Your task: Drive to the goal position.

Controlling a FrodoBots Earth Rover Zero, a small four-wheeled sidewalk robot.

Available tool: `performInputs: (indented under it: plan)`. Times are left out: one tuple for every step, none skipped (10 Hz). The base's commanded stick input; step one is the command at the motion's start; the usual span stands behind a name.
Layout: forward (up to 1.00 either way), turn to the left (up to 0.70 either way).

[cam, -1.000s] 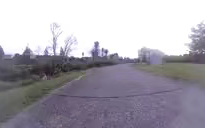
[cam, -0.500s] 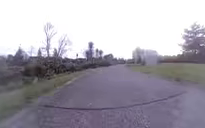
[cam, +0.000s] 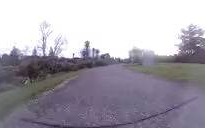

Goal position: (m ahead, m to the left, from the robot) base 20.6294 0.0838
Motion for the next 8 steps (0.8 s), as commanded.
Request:
performInputs:
  plan:
    - [0.85,-0.34]
    - [0.85,-0.34]
    - [0.85,-0.34]
    - [0.85,-0.29]
    - [0.85,-0.16]
    - [0.85,-0.04]
    - [0.85,0.00]
    - [0.85,0.00]
